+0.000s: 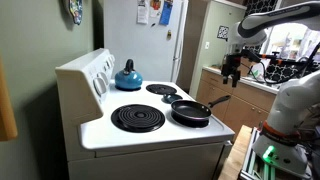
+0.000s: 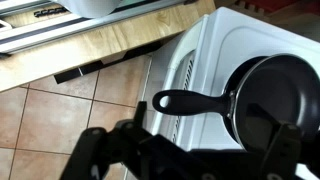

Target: Move the blue teapot from the right to the left cooker

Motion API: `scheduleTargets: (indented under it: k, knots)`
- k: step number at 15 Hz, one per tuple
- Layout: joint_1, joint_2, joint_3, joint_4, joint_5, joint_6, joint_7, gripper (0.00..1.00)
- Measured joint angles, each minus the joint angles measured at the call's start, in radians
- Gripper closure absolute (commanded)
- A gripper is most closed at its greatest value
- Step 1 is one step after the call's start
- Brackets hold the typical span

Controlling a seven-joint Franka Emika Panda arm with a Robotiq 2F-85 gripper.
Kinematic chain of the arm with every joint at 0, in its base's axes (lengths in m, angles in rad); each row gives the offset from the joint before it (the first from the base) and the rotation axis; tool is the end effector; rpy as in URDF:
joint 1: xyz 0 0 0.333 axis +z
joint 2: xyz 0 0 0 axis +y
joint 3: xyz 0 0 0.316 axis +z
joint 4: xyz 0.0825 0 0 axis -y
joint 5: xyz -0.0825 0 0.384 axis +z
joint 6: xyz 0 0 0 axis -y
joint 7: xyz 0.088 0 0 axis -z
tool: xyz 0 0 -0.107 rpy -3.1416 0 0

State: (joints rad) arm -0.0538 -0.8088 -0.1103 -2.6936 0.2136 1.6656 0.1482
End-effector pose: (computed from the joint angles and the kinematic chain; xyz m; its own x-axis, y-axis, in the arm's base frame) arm 0.2818 -0.0252 0.4497 0.9276 -0.2663 -0.2620 -0.3304 -0.9121 -0.2426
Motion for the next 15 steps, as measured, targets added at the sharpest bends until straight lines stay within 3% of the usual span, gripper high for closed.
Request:
scheduleTargets:
  k: [10,15]
  knots:
    - [-0.006,0.011,0.006,0.012,-0.005,0.002,-0.006,0.0]
    - [-0.029,0.135,0.025,0.126,-0.121,0.136,-0.06,0.0]
